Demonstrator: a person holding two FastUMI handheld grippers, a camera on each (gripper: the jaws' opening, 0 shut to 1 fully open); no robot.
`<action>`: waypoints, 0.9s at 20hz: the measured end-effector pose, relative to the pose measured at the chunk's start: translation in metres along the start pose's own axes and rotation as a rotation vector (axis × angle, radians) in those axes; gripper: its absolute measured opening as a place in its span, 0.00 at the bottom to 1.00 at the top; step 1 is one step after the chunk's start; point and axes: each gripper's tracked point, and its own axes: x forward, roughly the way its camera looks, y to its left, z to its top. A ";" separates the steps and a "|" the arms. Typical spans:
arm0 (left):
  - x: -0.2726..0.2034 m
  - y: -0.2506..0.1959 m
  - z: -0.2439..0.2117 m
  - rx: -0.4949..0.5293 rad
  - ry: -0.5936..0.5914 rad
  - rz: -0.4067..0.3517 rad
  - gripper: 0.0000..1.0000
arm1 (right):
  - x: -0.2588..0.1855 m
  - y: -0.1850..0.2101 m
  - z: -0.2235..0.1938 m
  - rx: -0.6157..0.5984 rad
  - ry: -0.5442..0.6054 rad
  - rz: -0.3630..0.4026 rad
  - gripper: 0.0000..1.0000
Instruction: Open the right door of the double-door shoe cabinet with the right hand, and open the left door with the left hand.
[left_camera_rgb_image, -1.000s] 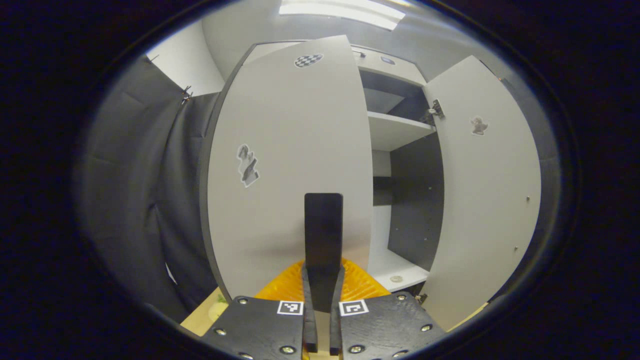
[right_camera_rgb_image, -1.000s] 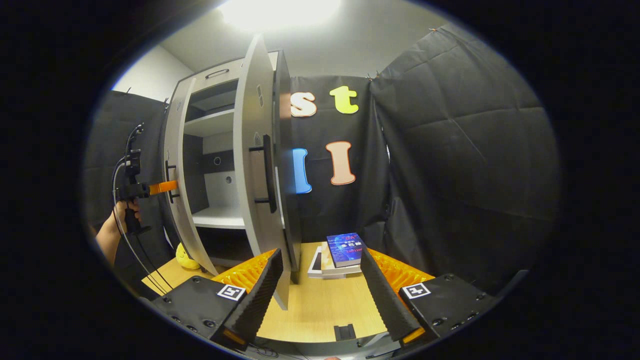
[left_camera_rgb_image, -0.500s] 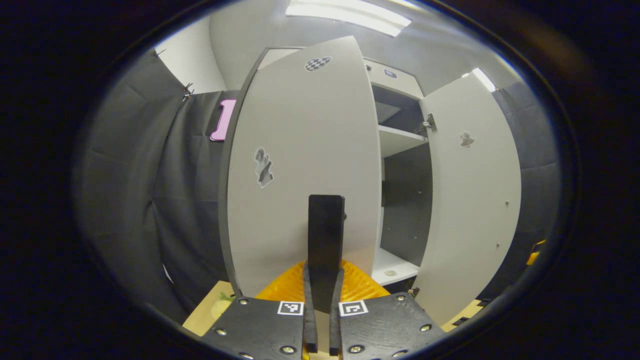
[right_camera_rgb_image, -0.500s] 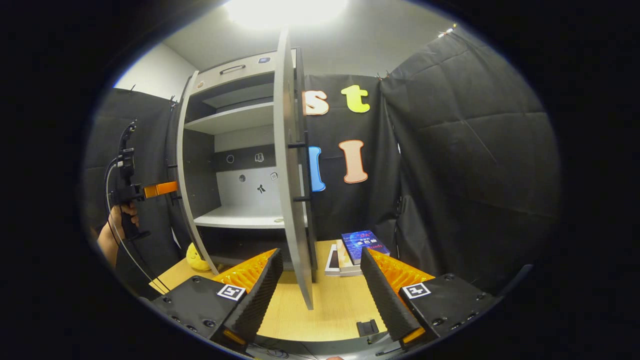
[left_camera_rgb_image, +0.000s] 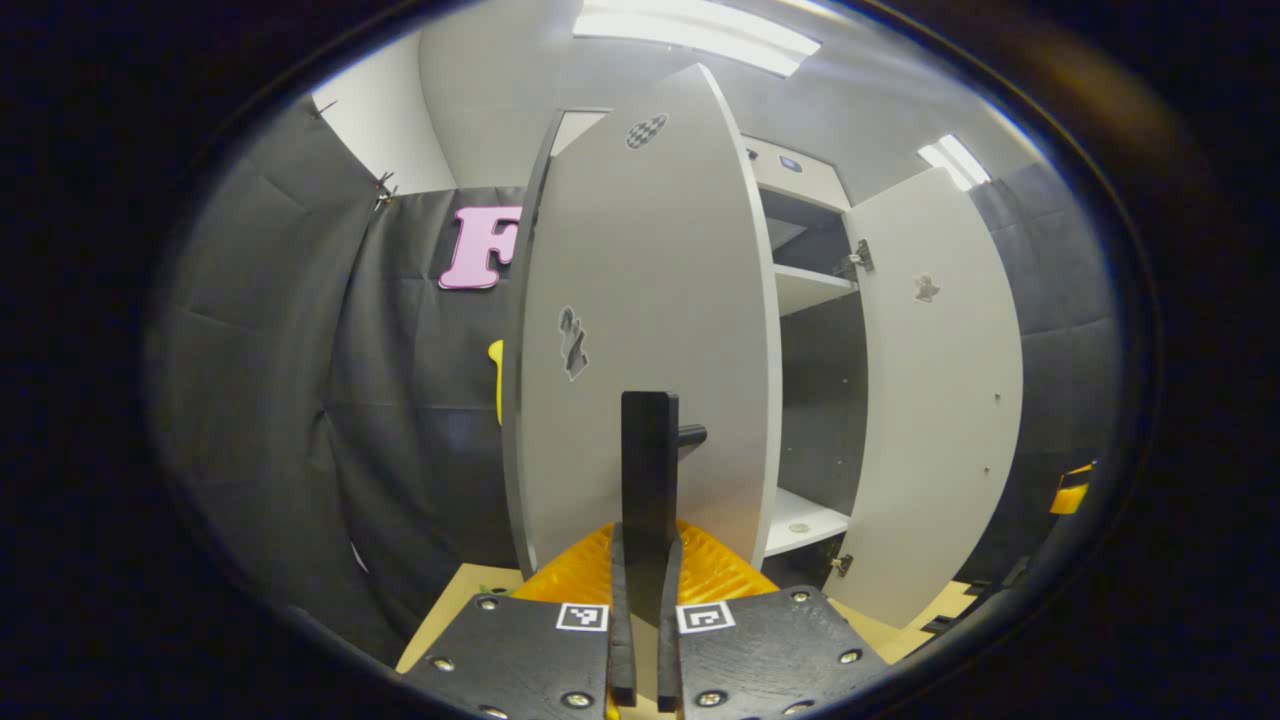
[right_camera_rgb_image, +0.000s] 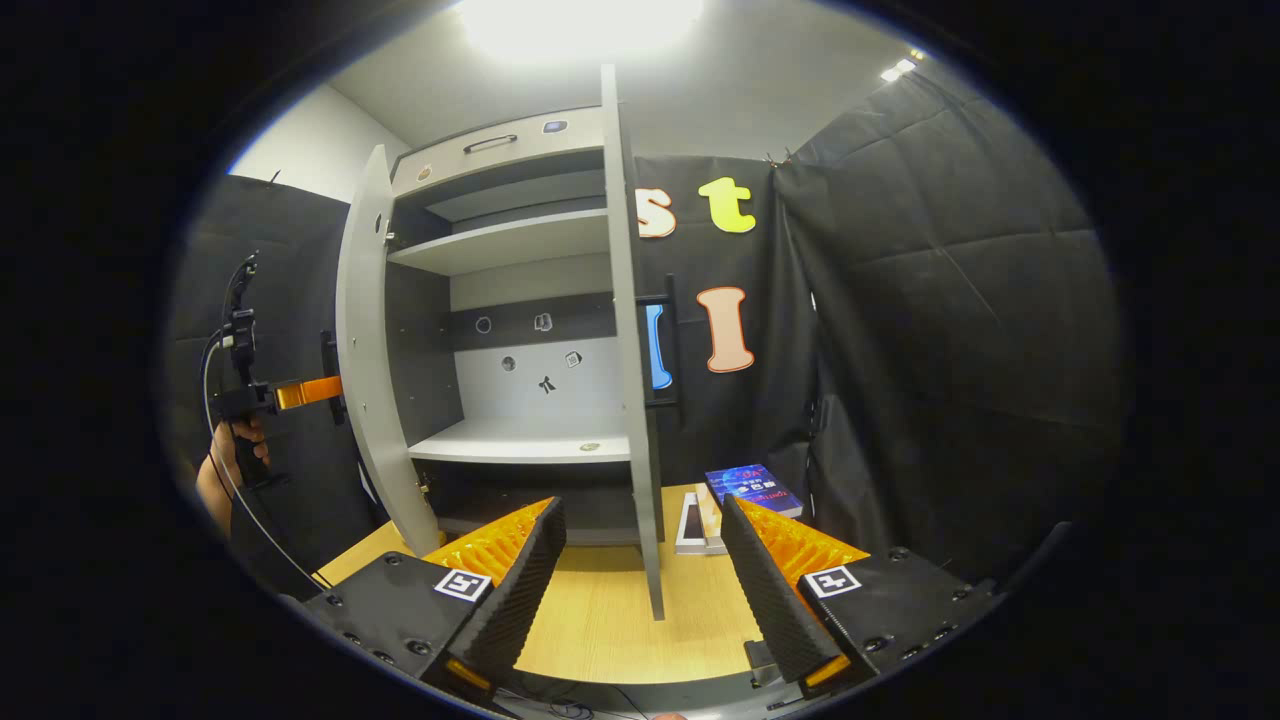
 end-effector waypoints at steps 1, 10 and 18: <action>-0.003 0.003 0.000 0.006 0.008 -0.005 0.10 | -0.001 0.002 -0.002 -0.003 0.005 0.004 0.98; -0.034 0.068 -0.002 0.033 0.011 0.097 0.09 | -0.007 0.016 -0.010 -0.008 0.031 0.034 0.98; -0.053 0.119 -0.008 0.043 0.028 0.143 0.02 | -0.016 0.023 -0.008 -0.032 0.016 0.029 0.98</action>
